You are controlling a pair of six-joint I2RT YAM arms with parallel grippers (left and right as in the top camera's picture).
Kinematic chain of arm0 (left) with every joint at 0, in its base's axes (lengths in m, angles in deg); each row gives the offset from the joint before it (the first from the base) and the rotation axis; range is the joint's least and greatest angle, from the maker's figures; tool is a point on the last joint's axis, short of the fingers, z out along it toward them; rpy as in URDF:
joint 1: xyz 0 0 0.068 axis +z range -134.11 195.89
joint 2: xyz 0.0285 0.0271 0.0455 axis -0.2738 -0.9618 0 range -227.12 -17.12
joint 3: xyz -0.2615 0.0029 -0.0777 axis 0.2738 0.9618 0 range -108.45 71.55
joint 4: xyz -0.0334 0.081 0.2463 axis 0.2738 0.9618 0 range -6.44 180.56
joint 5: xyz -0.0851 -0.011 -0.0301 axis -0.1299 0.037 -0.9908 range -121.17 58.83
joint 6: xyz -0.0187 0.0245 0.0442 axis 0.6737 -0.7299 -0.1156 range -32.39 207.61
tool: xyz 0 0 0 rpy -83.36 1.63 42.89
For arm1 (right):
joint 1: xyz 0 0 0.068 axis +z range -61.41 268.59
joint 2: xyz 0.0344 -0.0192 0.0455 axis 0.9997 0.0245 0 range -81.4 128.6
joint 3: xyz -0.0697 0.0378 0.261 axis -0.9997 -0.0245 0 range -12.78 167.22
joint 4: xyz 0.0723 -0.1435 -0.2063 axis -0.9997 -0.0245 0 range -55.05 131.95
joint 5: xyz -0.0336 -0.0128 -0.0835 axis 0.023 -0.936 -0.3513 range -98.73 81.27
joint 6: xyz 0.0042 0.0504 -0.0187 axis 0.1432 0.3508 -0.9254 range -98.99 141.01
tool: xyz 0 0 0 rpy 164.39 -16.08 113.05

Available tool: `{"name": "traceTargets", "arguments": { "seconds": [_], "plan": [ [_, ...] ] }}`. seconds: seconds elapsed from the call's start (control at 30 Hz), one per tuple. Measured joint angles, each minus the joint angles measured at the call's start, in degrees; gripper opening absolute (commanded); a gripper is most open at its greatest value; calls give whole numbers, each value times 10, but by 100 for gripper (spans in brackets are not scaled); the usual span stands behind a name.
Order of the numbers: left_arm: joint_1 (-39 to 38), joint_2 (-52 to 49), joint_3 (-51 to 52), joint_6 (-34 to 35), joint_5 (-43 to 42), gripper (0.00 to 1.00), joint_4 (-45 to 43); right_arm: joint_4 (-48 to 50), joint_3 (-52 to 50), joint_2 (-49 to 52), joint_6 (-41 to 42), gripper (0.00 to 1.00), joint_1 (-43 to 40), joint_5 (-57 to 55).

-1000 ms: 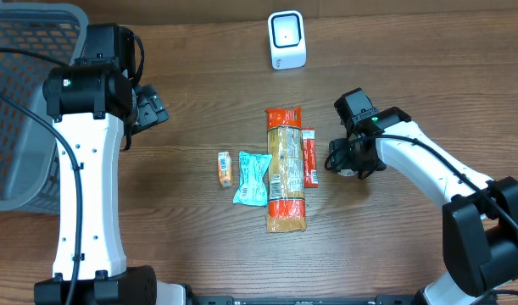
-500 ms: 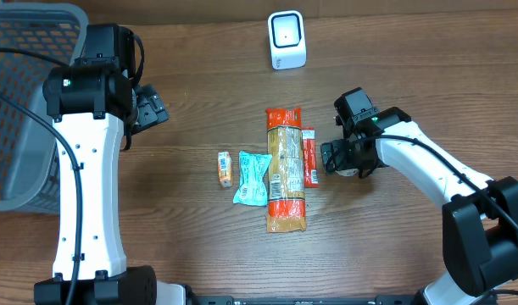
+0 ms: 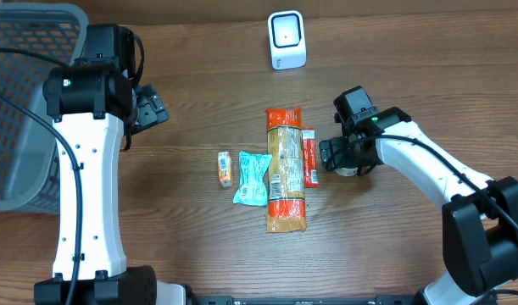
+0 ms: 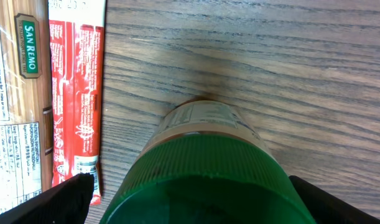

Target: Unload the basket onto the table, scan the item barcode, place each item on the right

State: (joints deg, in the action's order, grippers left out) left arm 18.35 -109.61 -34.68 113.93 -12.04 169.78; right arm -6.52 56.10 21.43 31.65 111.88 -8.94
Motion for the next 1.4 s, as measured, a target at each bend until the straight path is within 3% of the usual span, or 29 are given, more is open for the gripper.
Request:
{"name": "traceTargets", "arguments": {
  "seconds": [0.13, 1.17, 1.4],
  "plan": [
    [0, 0, 0, 0, 0, 100, 0, -1, 0, 0, 2, 92, 0, 0],
    [0, 0, 0, 0, 0, 99, 0, 47, -26, 0, 13, 88, 0, 0],
    [0, 0, 0, 0, 0, 100, 0, 54, -38, 0, 14, 83, 0, -3]
  ]
}}
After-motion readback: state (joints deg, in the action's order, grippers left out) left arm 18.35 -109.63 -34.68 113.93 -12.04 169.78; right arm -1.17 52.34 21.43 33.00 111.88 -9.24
